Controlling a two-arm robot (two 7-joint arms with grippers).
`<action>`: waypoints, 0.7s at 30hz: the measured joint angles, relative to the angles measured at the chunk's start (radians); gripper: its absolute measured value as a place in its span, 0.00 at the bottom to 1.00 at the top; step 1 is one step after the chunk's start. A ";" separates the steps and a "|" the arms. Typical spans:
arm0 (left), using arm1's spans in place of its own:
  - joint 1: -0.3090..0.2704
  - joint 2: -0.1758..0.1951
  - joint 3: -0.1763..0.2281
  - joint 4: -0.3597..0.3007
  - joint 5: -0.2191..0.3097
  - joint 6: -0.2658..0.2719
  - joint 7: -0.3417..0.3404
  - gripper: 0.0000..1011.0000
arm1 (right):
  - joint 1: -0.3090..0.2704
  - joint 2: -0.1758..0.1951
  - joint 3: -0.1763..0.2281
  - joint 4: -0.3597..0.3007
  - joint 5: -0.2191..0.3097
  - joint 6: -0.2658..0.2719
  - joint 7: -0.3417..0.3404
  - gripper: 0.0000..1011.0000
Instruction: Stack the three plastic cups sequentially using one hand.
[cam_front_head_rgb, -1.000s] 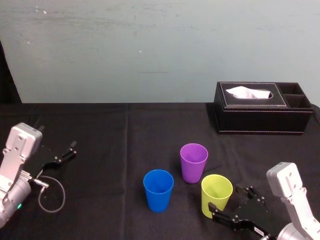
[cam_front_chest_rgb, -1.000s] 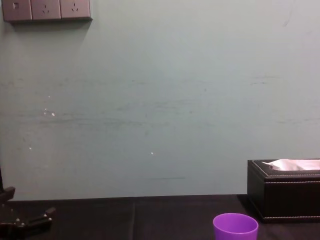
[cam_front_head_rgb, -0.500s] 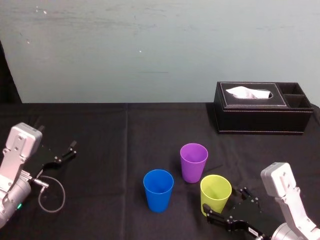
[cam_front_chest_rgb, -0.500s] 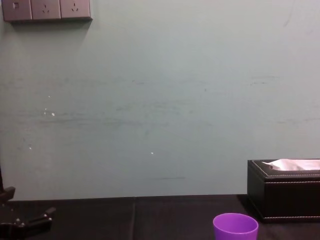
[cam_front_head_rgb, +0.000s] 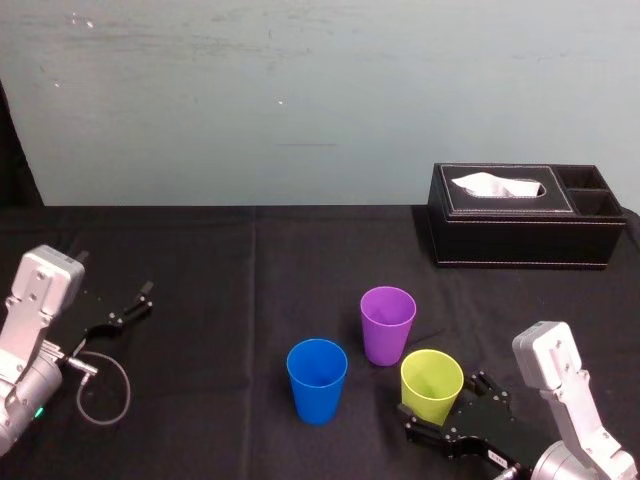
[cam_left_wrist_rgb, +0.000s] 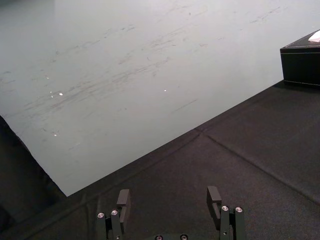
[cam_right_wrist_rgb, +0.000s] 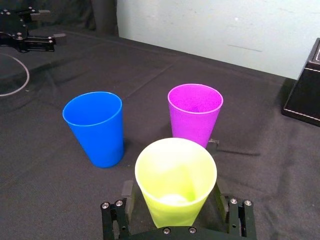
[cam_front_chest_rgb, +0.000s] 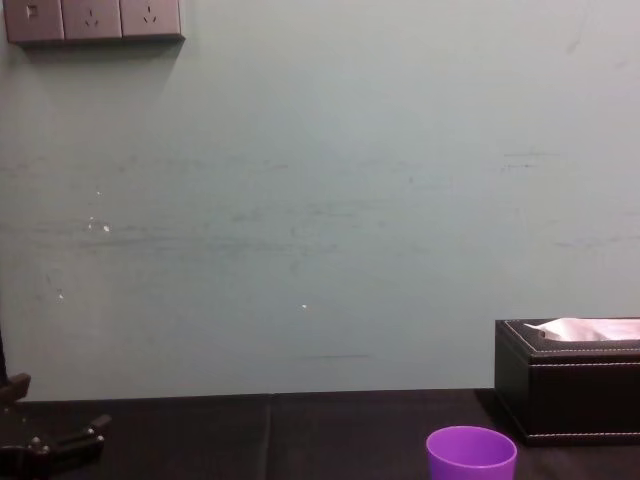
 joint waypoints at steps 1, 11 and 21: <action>0.000 0.000 0.000 0.000 0.000 0.000 0.000 0.99 | 0.001 -0.001 0.000 0.001 0.000 0.000 0.002 0.99; 0.000 0.000 0.000 0.000 0.000 0.000 0.000 0.99 | -0.001 0.001 0.000 -0.001 0.000 -0.001 0.001 0.99; 0.000 0.000 0.000 0.000 0.000 0.000 0.000 0.99 | -0.002 0.002 0.000 -0.002 0.000 -0.001 -0.001 0.77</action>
